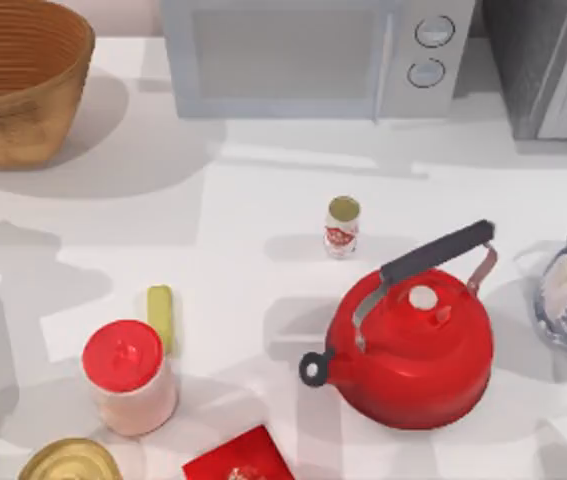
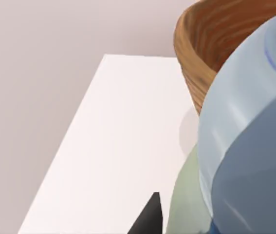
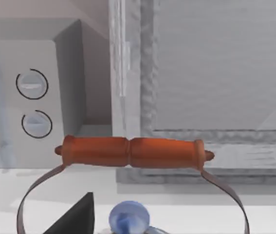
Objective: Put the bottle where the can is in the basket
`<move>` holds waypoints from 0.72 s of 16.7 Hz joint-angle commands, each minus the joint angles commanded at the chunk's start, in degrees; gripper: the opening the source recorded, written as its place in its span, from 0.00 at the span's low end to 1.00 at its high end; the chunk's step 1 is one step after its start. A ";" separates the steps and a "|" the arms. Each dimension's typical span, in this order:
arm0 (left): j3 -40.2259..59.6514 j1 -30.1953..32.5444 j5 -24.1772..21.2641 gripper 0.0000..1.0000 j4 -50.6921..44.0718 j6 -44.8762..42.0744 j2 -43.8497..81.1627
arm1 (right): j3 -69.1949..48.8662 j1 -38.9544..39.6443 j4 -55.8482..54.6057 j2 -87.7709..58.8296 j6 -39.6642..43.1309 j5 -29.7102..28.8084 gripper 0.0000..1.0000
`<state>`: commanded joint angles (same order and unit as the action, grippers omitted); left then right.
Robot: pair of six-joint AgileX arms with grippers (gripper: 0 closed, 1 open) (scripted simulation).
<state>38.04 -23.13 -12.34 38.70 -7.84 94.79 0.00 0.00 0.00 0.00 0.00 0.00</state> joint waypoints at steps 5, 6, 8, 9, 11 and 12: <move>24.68 5.35 2.71 0.00 -25.92 0.80 -1.95 | 0.00 0.00 0.00 0.00 0.00 0.00 1.00; 28.60 7.37 2.86 0.00 -29.80 1.25 -1.66 | 0.00 0.00 0.00 0.00 0.00 0.00 1.00; 34.96 11.29 2.92 0.00 -35.80 2.29 -0.63 | 0.00 0.00 0.00 0.00 0.00 0.00 1.00; 37.35 12.95 2.91 0.00 -37.93 2.82 -0.10 | 0.00 0.00 0.00 0.00 0.00 0.00 1.00; 40.42 15.06 2.92 0.00 -40.51 3.66 0.51 | 0.00 0.00 0.00 0.00 0.00 0.00 1.00; 41.10 15.49 2.94 0.00 -41.07 3.88 0.58 | 0.00 0.00 0.00 0.00 0.00 0.00 1.00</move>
<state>79.13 -7.64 -9.40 -2.37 -3.96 95.37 0.00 0.00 0.00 0.00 0.00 0.00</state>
